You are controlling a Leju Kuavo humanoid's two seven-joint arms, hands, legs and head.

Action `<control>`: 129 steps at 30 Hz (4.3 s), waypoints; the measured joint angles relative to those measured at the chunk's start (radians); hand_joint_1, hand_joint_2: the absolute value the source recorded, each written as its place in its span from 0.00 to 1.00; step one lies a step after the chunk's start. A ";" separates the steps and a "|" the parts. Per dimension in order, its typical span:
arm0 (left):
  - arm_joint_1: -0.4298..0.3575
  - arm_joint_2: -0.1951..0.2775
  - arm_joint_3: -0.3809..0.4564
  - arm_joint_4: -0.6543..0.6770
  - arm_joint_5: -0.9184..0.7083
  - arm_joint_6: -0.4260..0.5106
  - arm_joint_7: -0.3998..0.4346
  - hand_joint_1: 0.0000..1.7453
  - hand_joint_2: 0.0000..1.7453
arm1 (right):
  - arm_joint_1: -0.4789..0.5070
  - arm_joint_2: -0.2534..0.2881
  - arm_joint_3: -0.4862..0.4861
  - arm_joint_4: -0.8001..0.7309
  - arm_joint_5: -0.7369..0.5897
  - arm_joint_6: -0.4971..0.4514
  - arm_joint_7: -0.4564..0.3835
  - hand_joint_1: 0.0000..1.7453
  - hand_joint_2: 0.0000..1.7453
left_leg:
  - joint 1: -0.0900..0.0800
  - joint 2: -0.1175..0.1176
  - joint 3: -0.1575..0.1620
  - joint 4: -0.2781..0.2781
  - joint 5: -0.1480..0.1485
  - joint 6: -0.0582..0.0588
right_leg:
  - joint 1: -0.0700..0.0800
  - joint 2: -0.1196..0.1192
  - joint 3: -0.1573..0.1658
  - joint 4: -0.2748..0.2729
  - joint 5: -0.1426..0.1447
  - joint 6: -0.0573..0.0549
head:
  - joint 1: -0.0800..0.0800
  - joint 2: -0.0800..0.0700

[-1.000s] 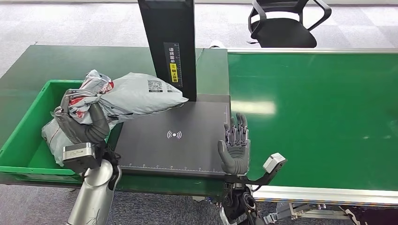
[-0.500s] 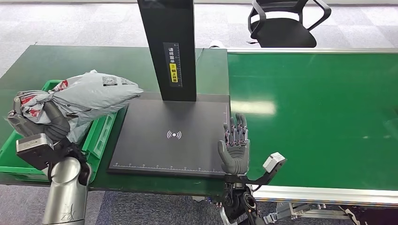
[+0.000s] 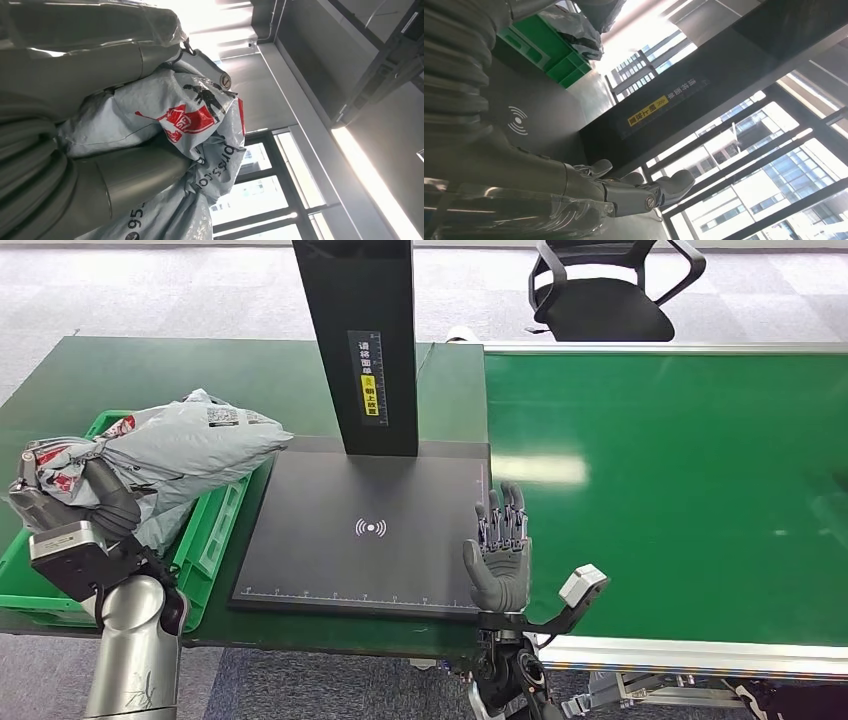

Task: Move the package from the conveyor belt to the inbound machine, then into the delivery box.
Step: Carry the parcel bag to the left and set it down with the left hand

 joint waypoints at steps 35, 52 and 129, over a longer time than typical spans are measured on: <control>-0.574 0.223 0.219 0.936 -0.406 0.001 0.318 1.00 1.00 | 0.080 0.000 -0.017 -0.077 0.024 0.041 0.019 0.00 1.00 | 0.001 0.000 0.000 0.000 0.002 -0.002 | 0.002 0.000 0.000 0.000 0.001 -0.001 | 0.000 0.000; -0.515 0.295 0.369 0.989 -0.382 -0.007 0.337 1.00 1.00 | 0.080 0.000 -0.023 -0.075 0.031 0.063 0.020 0.00 1.00 | 0.002 0.001 -0.001 0.000 0.001 -0.002 | 0.002 0.001 -0.001 0.001 0.000 -0.001 | 0.001 0.000; 0.391 -0.149 -0.272 0.076 -0.029 -0.758 0.083 0.00 1.00 | 0.060 0.005 -0.021 -0.102 0.433 -0.073 0.042 0.00 1.00 | 0.000 0.000 0.001 0.000 -0.002 -0.002 | 0.000 0.000 0.002 0.000 -0.002 -0.001 | 0.000 0.000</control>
